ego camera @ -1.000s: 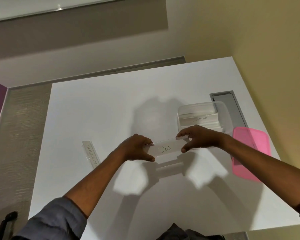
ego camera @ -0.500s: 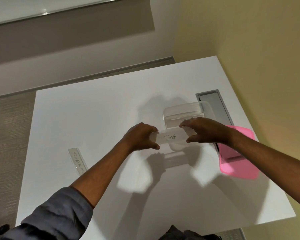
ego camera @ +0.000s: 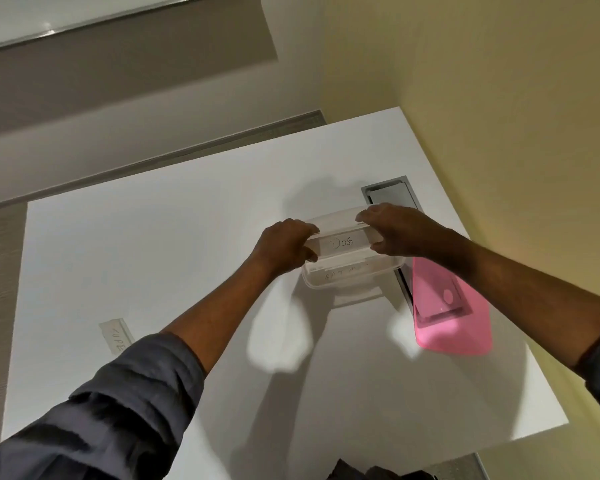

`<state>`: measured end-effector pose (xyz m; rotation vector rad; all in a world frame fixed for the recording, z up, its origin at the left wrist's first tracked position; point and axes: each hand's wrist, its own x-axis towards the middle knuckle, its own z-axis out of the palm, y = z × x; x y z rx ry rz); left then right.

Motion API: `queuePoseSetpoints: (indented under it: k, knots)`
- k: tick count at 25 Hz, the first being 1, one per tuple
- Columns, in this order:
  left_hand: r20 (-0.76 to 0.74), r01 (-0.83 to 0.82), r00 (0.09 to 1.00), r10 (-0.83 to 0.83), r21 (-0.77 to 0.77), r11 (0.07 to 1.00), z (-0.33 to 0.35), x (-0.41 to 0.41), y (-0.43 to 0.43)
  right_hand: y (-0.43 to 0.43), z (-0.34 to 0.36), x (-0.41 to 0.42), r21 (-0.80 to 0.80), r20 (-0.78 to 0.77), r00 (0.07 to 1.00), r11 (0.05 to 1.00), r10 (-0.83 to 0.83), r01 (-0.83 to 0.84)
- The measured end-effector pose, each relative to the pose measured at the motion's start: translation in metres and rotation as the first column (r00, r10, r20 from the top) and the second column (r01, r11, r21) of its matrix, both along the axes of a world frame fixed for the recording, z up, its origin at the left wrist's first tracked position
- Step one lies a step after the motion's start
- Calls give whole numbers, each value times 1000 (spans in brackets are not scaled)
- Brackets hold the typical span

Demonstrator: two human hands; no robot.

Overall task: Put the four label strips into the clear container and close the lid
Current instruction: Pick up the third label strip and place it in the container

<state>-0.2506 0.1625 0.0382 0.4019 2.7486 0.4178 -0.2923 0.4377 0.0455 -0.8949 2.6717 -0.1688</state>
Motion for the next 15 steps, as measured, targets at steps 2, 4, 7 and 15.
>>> queuePoseSetpoints:
  k: [2,4,7,15]
  knots:
    - [-9,19,1000,-20,-41,999,-7,-11,8,0,-10,-8,52,-30,1000,999,-2,4]
    - [-18,34,999,-35,-91,995,-15,-20,16,0,-21,-15,87,-53,999,996,-4,9]
    - [-13,49,999,-51,-154,987,-28,-30,26,-3,-38,-21,115,-78,997,993,-3,12]
    - [13,51,999,-49,-246,968,-63,-42,40,-9,-74,-26,204,-110,994,979,-1,23]
